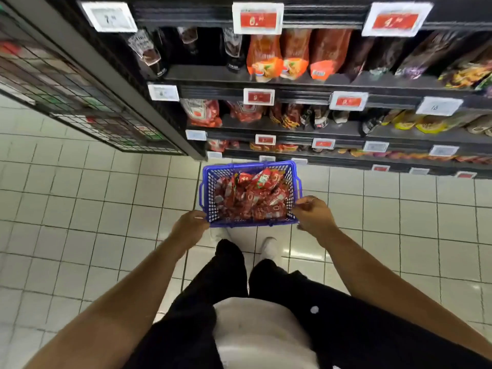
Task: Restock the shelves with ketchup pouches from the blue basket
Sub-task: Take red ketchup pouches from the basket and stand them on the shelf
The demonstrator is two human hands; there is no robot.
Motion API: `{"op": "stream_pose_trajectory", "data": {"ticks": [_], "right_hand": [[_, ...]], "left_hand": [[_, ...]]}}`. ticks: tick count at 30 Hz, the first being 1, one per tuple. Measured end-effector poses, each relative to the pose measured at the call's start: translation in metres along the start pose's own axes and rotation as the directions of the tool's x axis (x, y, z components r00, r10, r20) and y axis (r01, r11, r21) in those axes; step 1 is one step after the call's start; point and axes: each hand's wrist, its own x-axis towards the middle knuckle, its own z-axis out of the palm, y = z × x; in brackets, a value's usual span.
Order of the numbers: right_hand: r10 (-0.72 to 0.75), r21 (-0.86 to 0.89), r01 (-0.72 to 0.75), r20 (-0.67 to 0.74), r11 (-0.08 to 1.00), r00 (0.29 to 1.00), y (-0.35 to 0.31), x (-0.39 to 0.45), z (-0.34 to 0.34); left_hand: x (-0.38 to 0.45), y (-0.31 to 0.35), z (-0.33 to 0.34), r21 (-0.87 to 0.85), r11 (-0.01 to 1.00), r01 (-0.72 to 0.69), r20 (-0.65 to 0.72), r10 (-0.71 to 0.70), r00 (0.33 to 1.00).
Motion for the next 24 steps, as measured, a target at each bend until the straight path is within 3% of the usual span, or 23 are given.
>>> {"op": "stream_pose_trajectory", "data": {"ticks": [3,8,13,17,24], "right_hand": [[0.023,-0.105,-0.017,0.056,0.994,0.998,0.021,0.023,0.025],[0.092,-0.101,-0.084,0.083,0.991,0.992,0.056,0.081,0.085],[0.135,-0.145,-0.108,0.191,0.983,0.972,0.097,0.179,0.155],[0.288,-0.026,-0.288,0.192,0.957,0.938,0.115,0.258,0.198],[0.229,0.000,-0.229,0.041,0.973,0.973,0.139,0.407,0.248]], "left_hand": [[0.026,-0.019,0.040,0.024,0.997,0.068,0.038,-0.069,0.997],[0.093,-0.059,0.102,0.103,0.985,0.141,0.102,-0.152,0.983],[0.201,-0.097,0.141,0.175,0.980,0.094,0.182,-0.126,0.975],[0.300,-0.105,0.157,0.172,0.984,0.046,0.223,-0.084,0.971],[0.433,-0.132,0.201,-0.006,0.995,0.102,0.026,-0.102,0.994]]}}
